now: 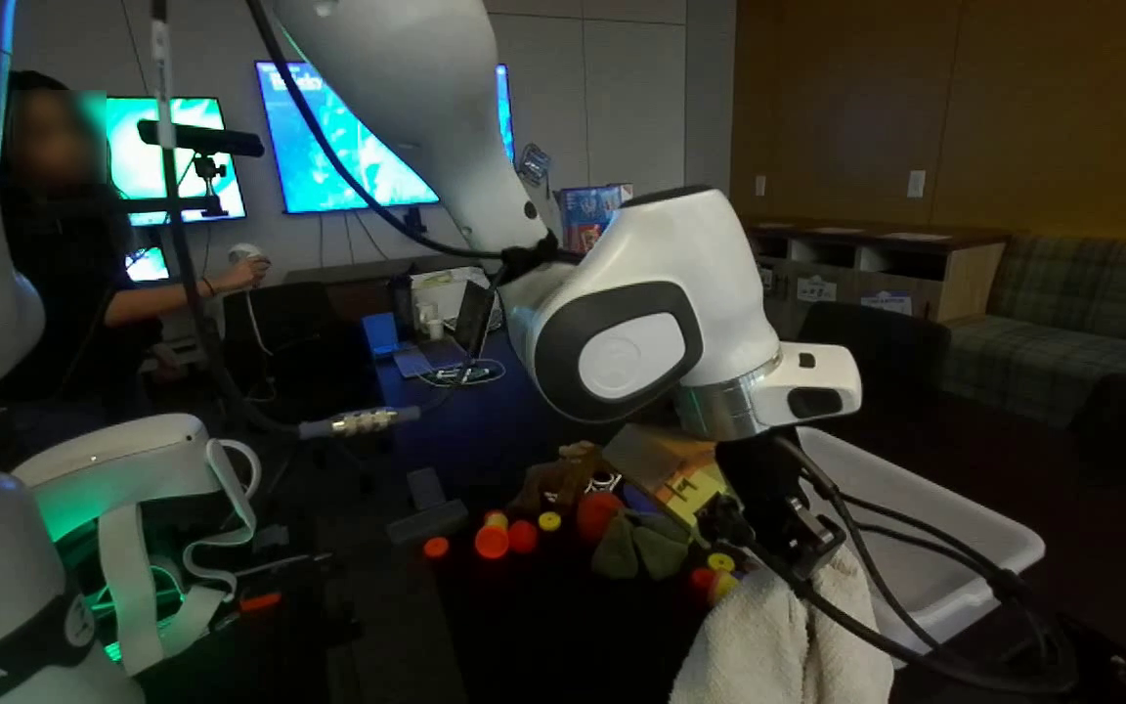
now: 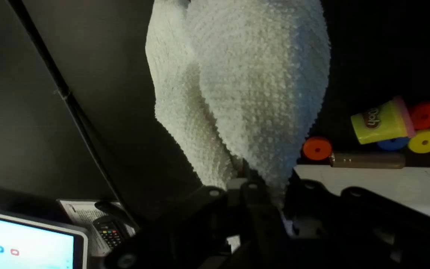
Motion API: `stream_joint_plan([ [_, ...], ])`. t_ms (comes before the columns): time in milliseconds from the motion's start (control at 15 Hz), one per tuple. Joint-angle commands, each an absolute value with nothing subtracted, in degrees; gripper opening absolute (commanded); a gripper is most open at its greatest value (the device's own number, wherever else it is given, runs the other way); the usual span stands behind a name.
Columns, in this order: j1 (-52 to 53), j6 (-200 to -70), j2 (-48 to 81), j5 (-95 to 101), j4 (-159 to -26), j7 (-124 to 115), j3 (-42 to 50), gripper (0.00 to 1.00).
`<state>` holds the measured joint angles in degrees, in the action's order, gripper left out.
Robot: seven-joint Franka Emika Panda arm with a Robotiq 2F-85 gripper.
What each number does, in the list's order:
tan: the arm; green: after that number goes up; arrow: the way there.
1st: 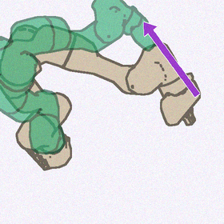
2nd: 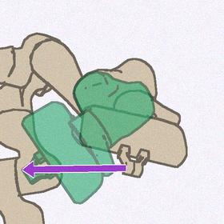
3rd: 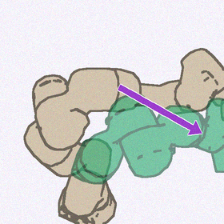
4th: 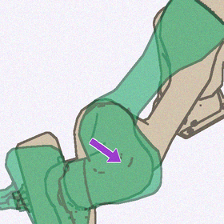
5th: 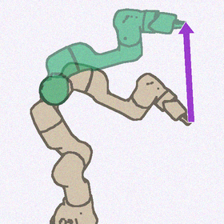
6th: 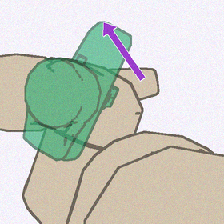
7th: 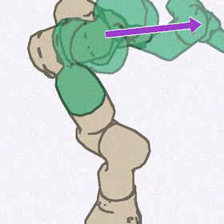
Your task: Pick up the towel, push the objects in front of the white storage box to the left, place the towel in the storage box
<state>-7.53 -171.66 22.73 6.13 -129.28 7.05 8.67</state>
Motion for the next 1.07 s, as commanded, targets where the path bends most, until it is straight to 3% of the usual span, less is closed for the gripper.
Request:
stream_joint_plan([
  [0, 2.8, -180.8, 33.3, 11.4, -123.3, -1.0, 18.7, 0.07],
  [333, 12.4, -183.5, 43.9, 6.8, -118.6, -4.4, 24.7, 0.07],
  [1000, 19.8, -183.4, 46.9, 3.3, -120.4, -6.2, 20.3, 0.07],
])
